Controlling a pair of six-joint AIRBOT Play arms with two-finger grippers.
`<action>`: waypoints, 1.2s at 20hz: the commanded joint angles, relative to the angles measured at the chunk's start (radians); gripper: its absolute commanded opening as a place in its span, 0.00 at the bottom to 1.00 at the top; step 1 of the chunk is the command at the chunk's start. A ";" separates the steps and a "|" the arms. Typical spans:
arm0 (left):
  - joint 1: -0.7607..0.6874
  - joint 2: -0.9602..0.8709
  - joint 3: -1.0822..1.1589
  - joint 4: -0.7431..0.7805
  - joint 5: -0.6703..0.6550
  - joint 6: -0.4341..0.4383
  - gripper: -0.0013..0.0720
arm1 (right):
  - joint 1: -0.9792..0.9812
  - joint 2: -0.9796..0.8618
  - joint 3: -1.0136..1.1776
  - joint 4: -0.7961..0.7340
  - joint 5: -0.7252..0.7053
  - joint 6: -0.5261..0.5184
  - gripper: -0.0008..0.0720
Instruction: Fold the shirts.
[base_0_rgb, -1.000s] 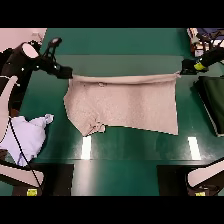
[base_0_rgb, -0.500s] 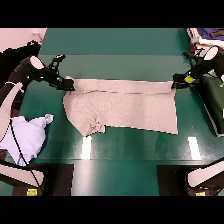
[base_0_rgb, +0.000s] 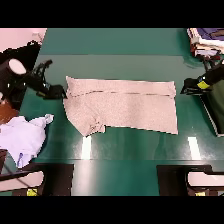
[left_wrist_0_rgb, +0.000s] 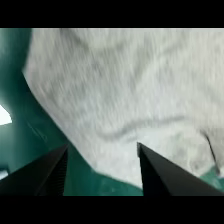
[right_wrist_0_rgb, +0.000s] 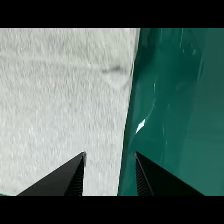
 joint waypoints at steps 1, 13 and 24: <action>0.008 0.177 -0.272 -0.047 0.046 -0.047 0.68 | -0.012 0.152 -0.159 0.002 -0.056 -0.003 0.51; 0.008 0.273 -0.722 -0.404 0.366 0.042 0.68 | 0.001 0.327 -0.302 0.028 -0.109 -0.010 0.51; 0.008 0.311 -0.601 -0.400 0.336 0.044 0.04 | -0.144 0.381 -0.421 0.029 -0.013 -0.029 0.51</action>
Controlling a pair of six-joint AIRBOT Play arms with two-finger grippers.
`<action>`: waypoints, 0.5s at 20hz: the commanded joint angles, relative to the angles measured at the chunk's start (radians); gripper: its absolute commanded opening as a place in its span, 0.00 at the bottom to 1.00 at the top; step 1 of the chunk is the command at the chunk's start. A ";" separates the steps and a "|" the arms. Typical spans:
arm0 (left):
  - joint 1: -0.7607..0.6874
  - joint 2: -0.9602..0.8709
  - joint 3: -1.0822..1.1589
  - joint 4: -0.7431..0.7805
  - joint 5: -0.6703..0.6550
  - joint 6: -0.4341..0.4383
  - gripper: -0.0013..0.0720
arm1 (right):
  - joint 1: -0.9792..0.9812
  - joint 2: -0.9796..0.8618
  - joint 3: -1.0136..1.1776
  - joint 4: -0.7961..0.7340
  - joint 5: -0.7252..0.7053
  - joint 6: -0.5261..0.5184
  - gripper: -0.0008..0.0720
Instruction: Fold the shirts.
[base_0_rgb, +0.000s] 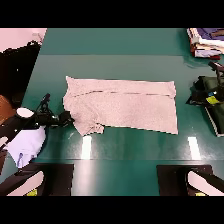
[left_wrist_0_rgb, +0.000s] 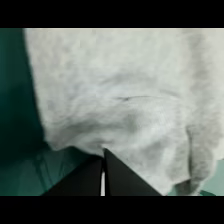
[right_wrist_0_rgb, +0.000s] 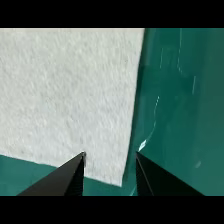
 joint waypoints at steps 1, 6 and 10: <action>0.000 0.031 0.076 0.029 -0.065 0.003 0.05 | -0.109 0.024 -0.130 0.002 0.034 -0.020 0.51; 0.000 0.031 0.120 0.029 -0.110 0.027 0.05 | -0.324 -0.034 -0.401 0.256 0.021 -0.166 0.51; 0.000 0.031 0.120 0.029 -0.113 0.026 0.05 | -0.349 -0.093 -0.492 0.335 -0.061 -0.201 0.51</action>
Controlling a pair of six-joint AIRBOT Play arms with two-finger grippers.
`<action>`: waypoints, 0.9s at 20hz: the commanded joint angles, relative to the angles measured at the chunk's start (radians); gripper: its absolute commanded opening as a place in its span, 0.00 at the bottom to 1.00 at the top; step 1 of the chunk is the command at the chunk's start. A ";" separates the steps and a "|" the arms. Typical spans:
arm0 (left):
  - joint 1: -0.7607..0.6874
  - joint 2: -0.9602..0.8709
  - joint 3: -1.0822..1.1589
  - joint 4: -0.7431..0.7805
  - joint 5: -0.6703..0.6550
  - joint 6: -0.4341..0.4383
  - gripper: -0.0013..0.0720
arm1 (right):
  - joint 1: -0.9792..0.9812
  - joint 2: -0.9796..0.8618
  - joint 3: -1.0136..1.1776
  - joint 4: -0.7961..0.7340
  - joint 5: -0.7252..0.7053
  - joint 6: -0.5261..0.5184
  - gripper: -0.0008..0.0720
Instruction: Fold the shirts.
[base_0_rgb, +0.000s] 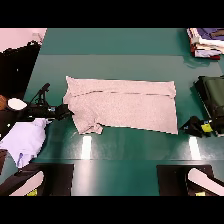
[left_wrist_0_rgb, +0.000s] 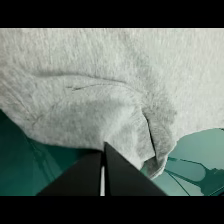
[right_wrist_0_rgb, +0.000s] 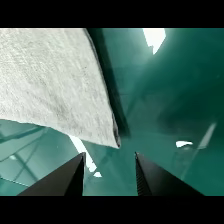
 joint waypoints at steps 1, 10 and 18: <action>0.000 0.001 0.006 0.002 -0.011 0.003 0.05 | -0.028 -0.043 -0.078 0.097 -0.066 -0.044 0.51; 0.000 0.007 0.044 0.118 -0.114 -0.013 0.04 | 0.086 -0.023 -0.074 0.080 -0.091 -0.083 0.03; 0.000 0.350 0.072 0.331 -0.528 -0.105 0.04 | -0.034 0.358 -0.069 -0.150 0.122 -0.045 0.03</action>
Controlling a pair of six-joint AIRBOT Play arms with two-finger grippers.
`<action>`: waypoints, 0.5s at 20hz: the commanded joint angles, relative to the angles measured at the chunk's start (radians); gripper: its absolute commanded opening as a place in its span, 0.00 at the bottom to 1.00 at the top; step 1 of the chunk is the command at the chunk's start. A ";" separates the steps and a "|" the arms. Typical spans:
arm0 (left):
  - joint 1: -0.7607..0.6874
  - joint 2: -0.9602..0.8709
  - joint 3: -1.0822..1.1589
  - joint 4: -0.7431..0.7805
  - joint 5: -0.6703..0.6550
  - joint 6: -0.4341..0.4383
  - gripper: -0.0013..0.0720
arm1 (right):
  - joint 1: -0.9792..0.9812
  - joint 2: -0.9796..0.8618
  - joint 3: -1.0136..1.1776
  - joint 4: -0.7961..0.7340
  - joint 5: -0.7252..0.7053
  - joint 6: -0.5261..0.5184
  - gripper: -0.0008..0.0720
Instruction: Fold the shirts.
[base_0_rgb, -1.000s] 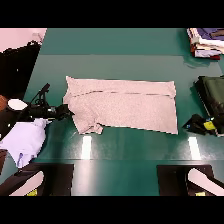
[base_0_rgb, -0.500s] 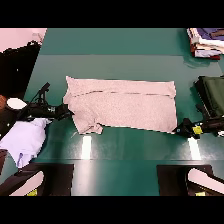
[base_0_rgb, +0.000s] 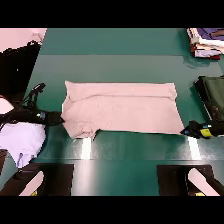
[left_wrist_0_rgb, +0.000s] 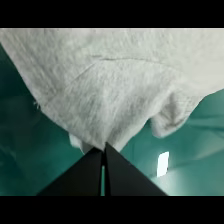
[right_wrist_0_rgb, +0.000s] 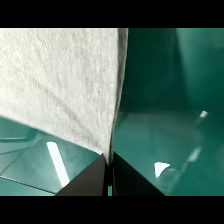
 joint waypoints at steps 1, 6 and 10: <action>0.000 0.132 0.010 0.034 -0.222 -0.027 0.04 | -0.053 0.161 0.017 -0.126 0.115 0.031 0.03; 0.000 0.138 0.071 0.027 -0.070 -0.056 0.04 | 0.038 0.130 0.186 -0.126 0.092 0.061 0.02; 0.000 0.065 0.071 0.031 0.124 -0.056 0.05 | 0.232 -0.093 0.354 -0.129 -0.027 0.106 0.03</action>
